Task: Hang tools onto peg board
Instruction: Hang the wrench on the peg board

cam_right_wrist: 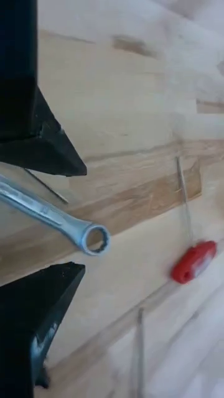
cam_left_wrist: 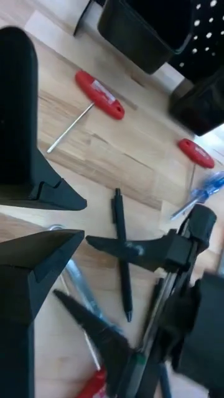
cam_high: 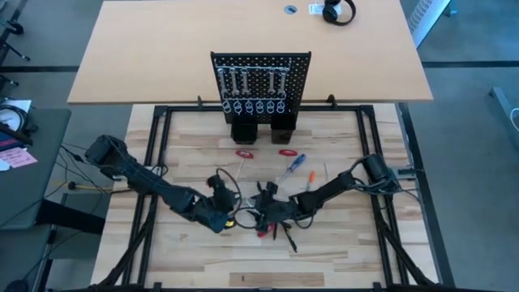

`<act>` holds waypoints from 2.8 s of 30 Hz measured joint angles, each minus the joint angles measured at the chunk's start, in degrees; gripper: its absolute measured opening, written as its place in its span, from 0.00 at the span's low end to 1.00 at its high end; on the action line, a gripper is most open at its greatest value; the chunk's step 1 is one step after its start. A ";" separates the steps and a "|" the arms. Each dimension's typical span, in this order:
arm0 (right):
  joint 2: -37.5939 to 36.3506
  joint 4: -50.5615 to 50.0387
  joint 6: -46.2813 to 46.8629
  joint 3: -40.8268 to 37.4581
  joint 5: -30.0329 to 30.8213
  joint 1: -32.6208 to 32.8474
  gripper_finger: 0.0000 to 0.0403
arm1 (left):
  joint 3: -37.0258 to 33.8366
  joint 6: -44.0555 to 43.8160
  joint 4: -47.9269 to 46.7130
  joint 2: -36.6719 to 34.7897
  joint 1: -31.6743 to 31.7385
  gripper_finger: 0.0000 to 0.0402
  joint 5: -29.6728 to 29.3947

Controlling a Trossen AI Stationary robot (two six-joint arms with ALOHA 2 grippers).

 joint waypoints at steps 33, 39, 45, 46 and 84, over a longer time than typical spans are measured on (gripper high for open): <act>4.20 -11.32 -2.51 4.69 -10.41 -4.64 0.03 | -10.87 1.56 8.50 -0.11 -1.84 0.13 -2.24; 0.78 -12.10 -7.94 4.17 -8.53 -2.71 0.01 | -20.83 11.41 33.51 -0.11 -0.67 0.16 4.35; -0.01 -11.99 -9.27 4.15 -8.57 -1.86 0.01 | -26.20 21.90 46.98 -0.13 -0.64 0.21 7.49; -0.01 -11.84 -9.28 4.15 -8.57 -1.75 0.01 | -26.23 23.12 46.87 0.10 -0.64 0.22 7.67; -0.25 -9.01 -9.49 4.37 -9.42 -1.03 0.02 | -23.78 18.86 49.84 8.63 2.72 0.59 23.80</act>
